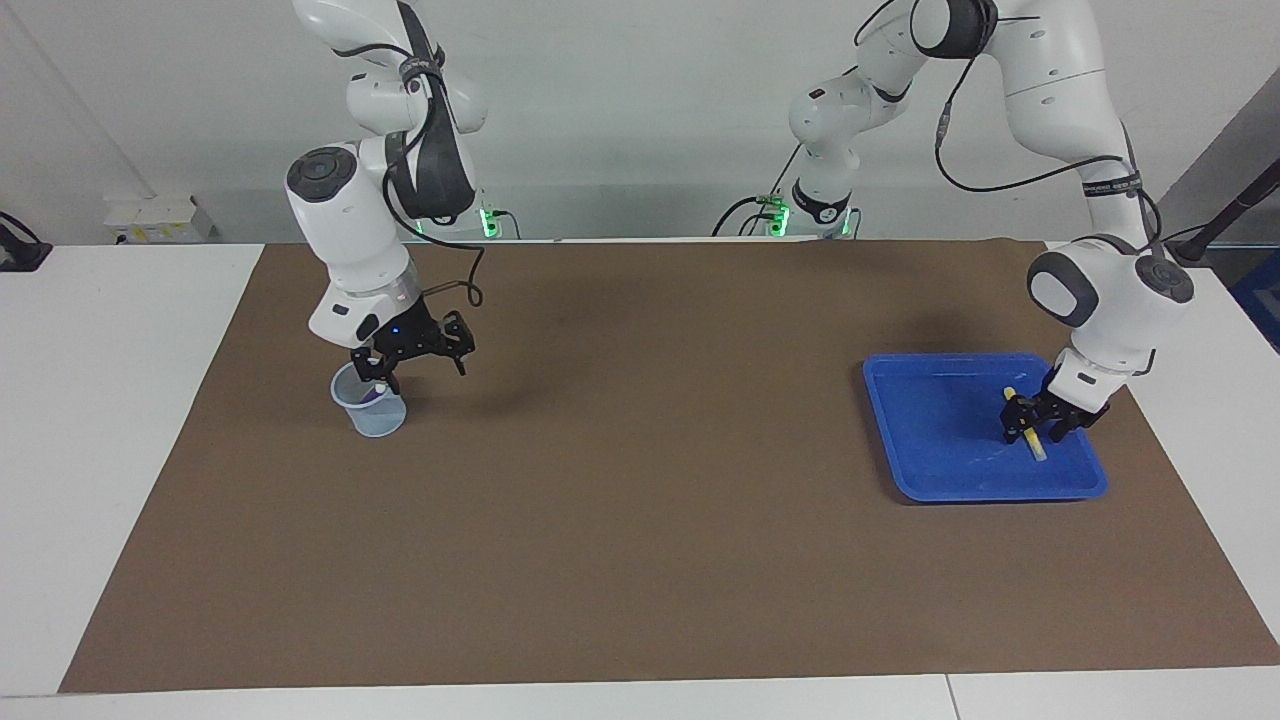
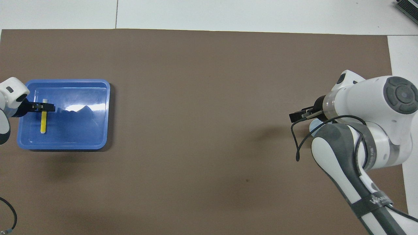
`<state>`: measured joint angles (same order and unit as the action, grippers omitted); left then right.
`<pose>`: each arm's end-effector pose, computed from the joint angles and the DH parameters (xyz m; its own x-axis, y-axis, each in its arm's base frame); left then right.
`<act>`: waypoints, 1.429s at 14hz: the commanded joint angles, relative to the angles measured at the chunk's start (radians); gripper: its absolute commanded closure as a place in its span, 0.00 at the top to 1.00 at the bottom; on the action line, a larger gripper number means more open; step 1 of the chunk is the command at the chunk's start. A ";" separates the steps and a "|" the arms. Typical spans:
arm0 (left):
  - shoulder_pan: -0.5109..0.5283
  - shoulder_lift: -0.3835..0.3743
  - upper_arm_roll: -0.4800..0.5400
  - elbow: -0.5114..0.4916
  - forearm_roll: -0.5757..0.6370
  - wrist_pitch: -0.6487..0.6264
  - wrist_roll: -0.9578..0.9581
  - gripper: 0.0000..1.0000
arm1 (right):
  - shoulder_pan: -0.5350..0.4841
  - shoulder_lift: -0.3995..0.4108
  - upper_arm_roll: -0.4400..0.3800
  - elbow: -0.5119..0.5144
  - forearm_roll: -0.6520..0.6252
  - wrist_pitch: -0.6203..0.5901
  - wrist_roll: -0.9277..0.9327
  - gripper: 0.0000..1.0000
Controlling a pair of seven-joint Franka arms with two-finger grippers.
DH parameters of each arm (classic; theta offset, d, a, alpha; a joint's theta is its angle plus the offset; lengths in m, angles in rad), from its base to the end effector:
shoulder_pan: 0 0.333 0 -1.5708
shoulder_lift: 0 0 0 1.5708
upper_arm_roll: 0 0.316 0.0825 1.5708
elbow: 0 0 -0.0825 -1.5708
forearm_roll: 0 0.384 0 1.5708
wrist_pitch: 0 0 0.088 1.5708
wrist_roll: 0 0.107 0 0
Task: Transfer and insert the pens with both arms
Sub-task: 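Lower the left gripper onto the yellow pen while the right gripper withdraws, then lift the yellow pen with the left gripper while the right gripper approaches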
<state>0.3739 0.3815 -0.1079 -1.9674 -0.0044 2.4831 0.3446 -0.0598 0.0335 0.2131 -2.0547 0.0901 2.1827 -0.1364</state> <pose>0.6043 0.1680 0.2918 0.9877 -0.0645 0.1422 -0.0645 -0.9979 -0.0051 0.5583 0.0889 0.4302 0.9668 0.2337 0.1035 0.2417 -0.9677 -0.0719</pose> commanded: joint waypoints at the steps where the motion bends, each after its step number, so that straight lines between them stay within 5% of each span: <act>1: 0.007 0.007 -0.006 -0.027 0.011 0.046 -0.016 0.49 | 0.035 -0.003 0.003 0.011 0.098 0.034 0.069 1.00; 4: 0.007 0.007 -0.006 -0.027 0.011 0.045 -0.016 0.06 | 0.073 -0.003 0.003 0.024 0.177 0.071 0.154 1.00; 5: 0.007 0.007 -0.006 -0.027 0.011 0.045 -0.016 0.00 | 0.077 -0.001 0.003 0.037 0.210 0.071 0.184 1.00; 12: 0.005 0.005 -0.007 -0.011 0.009 0.010 -0.047 0.00 | 0.172 -0.003 0.005 0.096 0.394 0.126 0.395 1.00; 16: -0.021 -0.010 -0.009 0.103 0.009 -0.206 -0.175 0.00 | 0.231 0.003 0.005 0.096 0.404 0.184 0.682 1.00; 20: -0.055 -0.078 -0.015 0.140 -0.040 -0.345 -0.327 0.00 | 0.256 0.003 0.005 0.096 0.473 0.204 0.715 1.00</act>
<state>0.3449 0.3485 -0.1307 -1.8336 -0.0128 2.2076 0.0896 0.1969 0.0340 0.2169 -1.9597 0.5137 2.3620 0.5629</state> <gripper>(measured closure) 0.815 0.000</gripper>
